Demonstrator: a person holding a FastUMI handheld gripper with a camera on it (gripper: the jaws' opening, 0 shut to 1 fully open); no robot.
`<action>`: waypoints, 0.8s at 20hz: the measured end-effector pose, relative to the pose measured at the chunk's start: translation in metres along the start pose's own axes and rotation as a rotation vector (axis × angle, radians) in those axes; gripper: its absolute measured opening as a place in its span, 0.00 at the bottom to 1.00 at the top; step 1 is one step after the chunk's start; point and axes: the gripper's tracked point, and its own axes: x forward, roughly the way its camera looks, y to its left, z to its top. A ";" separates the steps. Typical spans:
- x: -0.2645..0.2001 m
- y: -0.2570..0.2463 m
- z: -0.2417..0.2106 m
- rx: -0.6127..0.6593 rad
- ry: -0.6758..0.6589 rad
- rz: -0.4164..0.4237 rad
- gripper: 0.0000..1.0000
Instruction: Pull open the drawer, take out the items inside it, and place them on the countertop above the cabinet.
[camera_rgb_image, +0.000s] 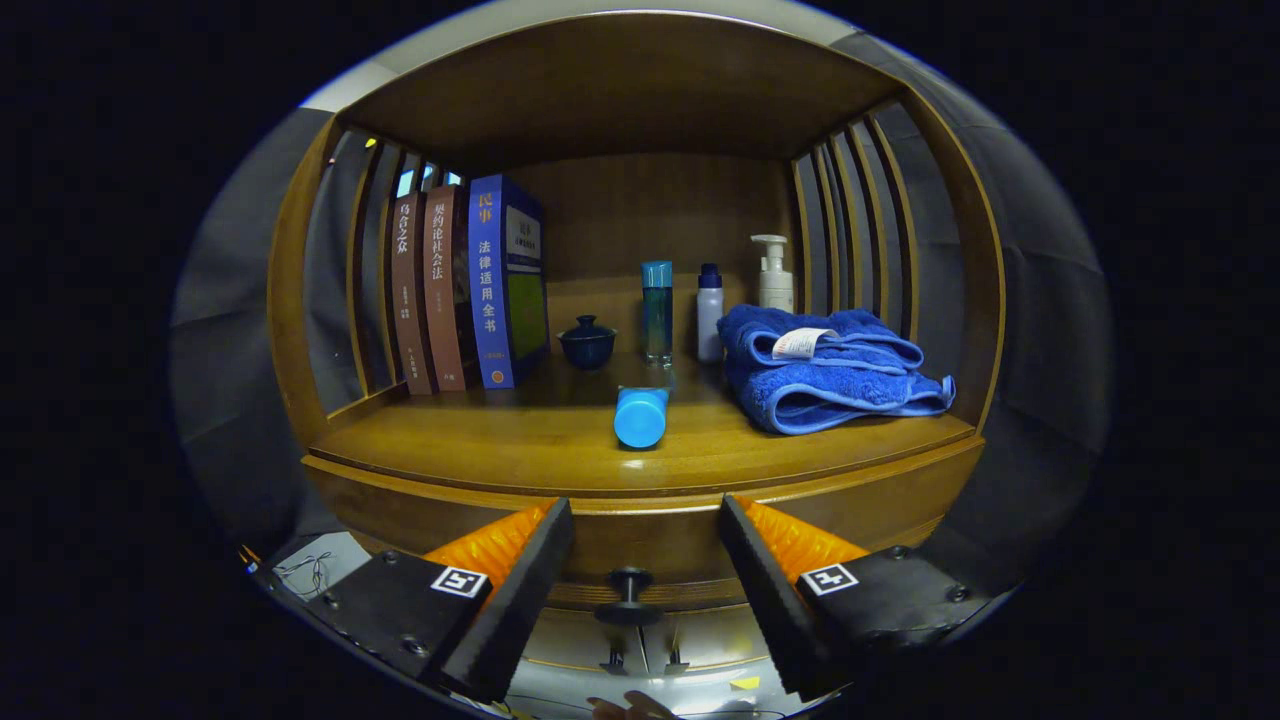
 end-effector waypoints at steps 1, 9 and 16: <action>0.000 0.000 0.000 -0.004 0.003 0.002 0.98; -0.005 0.005 0.011 0.027 0.027 0.059 0.99; -0.035 0.006 0.092 -0.030 -0.069 0.034 0.99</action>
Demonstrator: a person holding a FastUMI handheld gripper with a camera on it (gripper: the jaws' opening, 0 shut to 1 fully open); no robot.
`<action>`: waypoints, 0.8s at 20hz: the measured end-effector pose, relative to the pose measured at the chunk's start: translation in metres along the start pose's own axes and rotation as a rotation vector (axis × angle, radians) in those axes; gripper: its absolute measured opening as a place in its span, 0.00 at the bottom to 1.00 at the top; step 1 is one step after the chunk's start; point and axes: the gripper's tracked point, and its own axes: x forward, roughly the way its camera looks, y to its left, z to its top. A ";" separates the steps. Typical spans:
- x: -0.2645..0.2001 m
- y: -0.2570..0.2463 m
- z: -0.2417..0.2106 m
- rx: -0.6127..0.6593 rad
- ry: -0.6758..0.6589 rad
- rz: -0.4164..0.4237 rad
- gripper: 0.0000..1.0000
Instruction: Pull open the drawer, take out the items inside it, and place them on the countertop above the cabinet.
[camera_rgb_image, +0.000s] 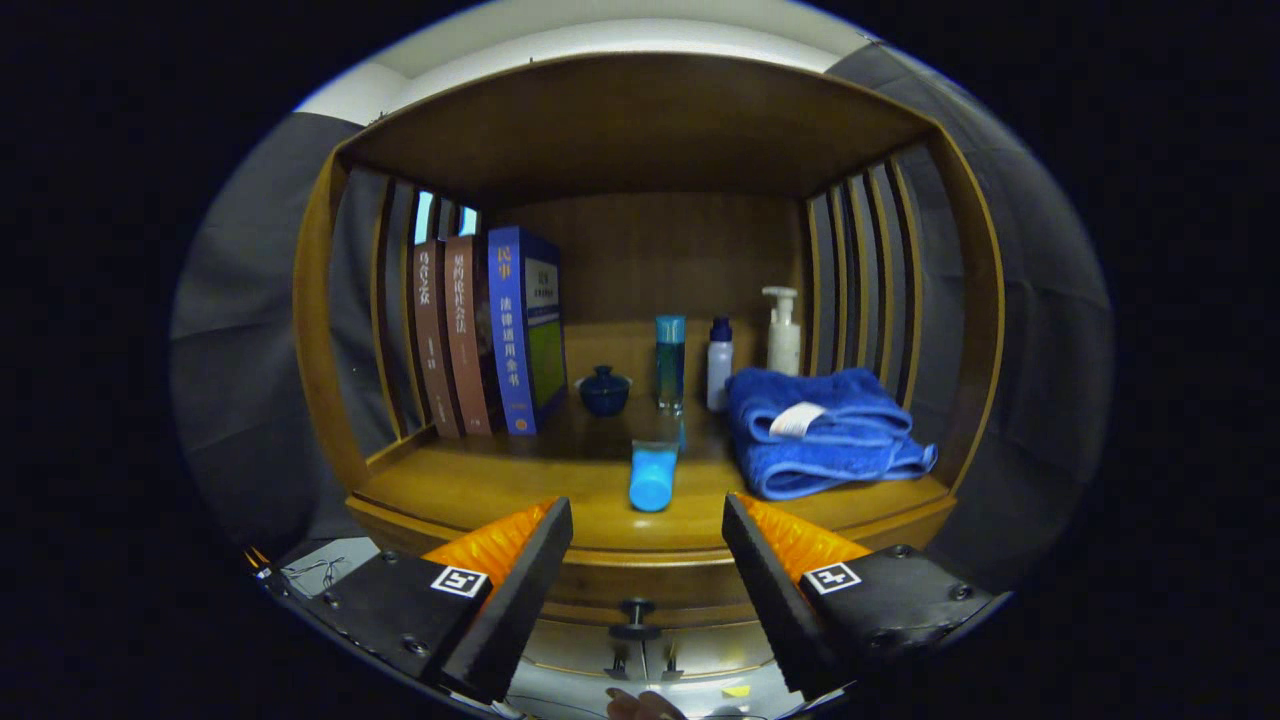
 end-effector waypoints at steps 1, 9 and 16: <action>-0.006 0.001 0.017 -0.005 -0.024 -0.001 0.99; -0.073 -0.004 0.104 0.005 -0.131 -0.031 0.99; -0.114 0.004 0.124 -0.033 -0.168 -0.004 0.99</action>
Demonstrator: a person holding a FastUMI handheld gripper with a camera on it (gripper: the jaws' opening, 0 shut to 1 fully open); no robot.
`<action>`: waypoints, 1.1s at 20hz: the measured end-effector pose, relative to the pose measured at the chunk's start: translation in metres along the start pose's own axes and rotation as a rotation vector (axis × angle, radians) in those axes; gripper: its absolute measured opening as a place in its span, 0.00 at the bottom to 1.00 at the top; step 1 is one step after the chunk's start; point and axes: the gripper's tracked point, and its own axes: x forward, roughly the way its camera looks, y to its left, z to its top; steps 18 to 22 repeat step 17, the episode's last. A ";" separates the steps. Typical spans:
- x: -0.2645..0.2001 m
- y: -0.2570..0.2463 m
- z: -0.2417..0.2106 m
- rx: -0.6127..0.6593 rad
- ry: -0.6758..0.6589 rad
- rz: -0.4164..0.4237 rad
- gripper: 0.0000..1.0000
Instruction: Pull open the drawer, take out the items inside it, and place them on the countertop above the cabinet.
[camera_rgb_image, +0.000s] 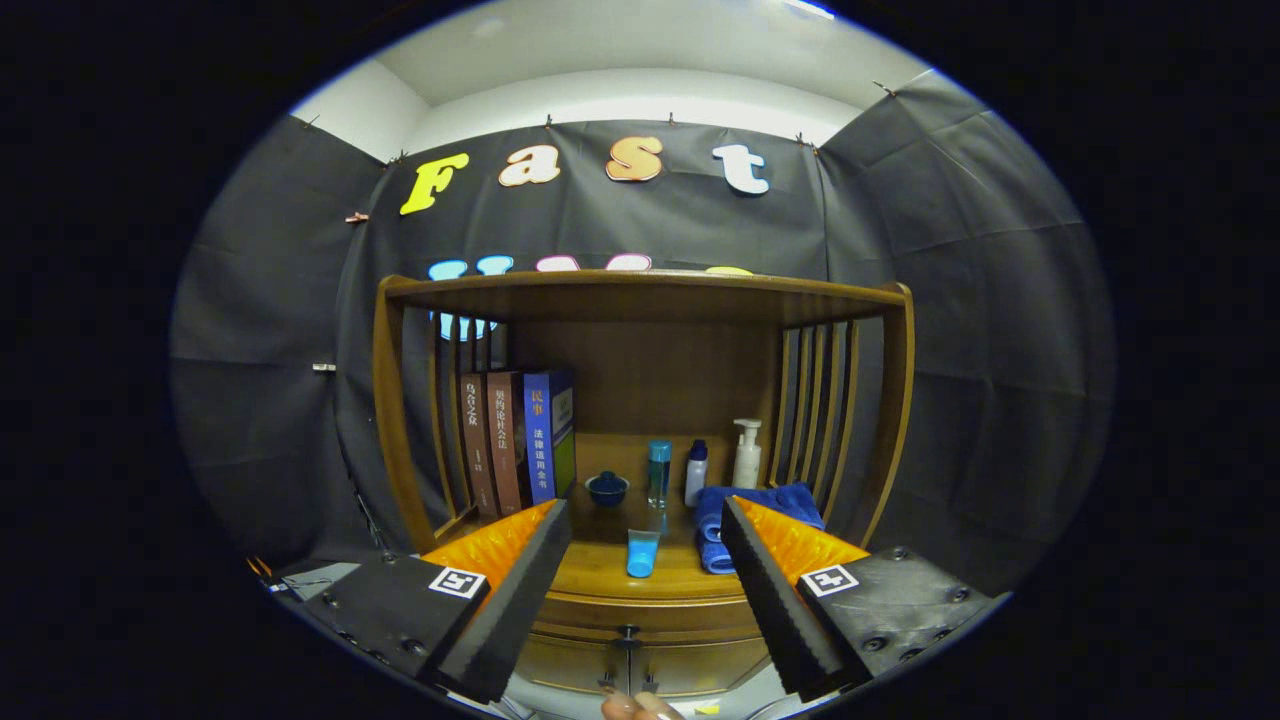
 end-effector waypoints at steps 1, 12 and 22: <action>-0.003 0.000 0.001 0.001 -0.005 0.000 0.99; -0.008 -0.001 0.004 0.010 -0.012 0.006 0.99; -0.008 -0.001 0.004 0.013 -0.013 0.006 0.99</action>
